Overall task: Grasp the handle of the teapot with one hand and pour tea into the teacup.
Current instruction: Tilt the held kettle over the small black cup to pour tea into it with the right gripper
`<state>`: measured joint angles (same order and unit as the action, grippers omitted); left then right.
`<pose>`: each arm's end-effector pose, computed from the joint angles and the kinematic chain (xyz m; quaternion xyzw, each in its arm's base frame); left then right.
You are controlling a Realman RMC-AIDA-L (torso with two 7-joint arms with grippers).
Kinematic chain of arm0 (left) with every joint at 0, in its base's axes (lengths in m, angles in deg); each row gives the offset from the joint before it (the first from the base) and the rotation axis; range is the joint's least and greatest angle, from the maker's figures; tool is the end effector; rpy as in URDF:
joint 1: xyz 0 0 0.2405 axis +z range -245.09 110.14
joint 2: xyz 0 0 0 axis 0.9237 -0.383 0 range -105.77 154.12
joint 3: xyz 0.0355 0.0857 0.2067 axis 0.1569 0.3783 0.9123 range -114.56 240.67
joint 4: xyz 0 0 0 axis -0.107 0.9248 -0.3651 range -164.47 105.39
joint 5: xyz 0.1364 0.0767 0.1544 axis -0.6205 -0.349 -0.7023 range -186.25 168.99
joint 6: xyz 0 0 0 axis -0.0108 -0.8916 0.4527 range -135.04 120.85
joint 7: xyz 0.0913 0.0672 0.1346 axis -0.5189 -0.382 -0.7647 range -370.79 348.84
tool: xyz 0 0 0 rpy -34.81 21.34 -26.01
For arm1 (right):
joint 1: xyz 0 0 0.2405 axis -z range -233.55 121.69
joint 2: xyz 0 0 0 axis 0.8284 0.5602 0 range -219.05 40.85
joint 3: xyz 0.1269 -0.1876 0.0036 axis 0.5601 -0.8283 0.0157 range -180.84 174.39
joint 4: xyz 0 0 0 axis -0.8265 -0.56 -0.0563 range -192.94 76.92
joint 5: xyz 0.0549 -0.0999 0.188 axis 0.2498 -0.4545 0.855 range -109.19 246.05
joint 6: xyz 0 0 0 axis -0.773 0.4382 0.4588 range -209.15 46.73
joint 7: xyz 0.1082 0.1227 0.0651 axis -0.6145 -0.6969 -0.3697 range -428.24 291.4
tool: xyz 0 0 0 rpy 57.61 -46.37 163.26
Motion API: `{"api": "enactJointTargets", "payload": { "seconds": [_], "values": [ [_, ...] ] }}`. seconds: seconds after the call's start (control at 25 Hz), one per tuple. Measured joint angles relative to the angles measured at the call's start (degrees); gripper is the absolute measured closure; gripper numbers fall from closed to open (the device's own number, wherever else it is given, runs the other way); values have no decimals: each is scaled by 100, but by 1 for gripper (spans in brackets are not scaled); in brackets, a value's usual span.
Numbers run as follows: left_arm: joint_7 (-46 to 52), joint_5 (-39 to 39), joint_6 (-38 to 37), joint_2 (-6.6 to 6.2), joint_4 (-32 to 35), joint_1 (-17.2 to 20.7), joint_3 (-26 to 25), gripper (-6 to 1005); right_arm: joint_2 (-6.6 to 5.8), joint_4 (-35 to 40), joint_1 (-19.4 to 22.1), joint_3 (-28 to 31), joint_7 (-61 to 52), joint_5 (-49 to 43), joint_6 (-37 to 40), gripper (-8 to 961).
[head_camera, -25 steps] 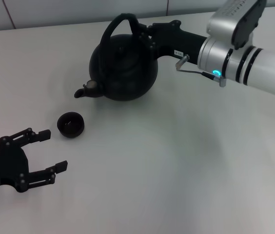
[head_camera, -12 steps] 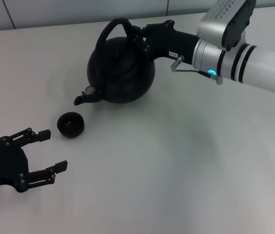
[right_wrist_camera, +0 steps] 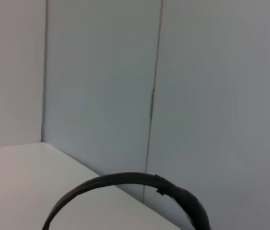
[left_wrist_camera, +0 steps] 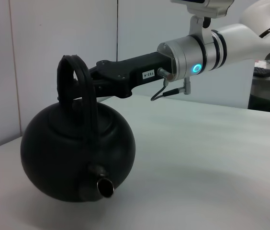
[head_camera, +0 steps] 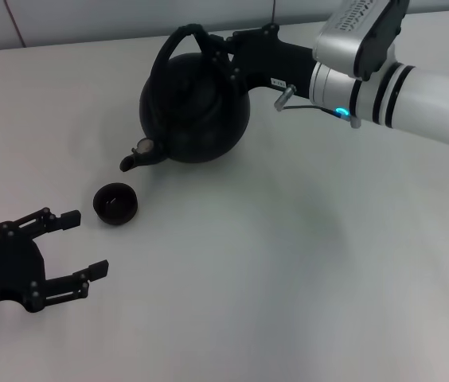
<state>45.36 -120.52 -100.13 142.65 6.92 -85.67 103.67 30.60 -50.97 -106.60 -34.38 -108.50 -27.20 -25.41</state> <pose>-0.2866 0.2741 -0.0118 -0.9507 -0.1190 -0.2270 0.1743 0.1771 0.4322 -0.0759 -0.9044 0.1095 0.2420 0.3340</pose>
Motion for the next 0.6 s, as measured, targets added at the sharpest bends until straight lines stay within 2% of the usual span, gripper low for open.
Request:
{"api": "enactJointTargets", "payload": {
  "seconds": [0.2, 0.6],
  "values": [
    [7, 0, 9, 0, -6, 0, -1, 159, 0, 69, -57, -243, 64, 0, 0, 871],
    [9, 0, 44, 0, -8, 0, -1, 159, 0, 142, -126, -260, 413, 8, 21, 870]
  ]
}}
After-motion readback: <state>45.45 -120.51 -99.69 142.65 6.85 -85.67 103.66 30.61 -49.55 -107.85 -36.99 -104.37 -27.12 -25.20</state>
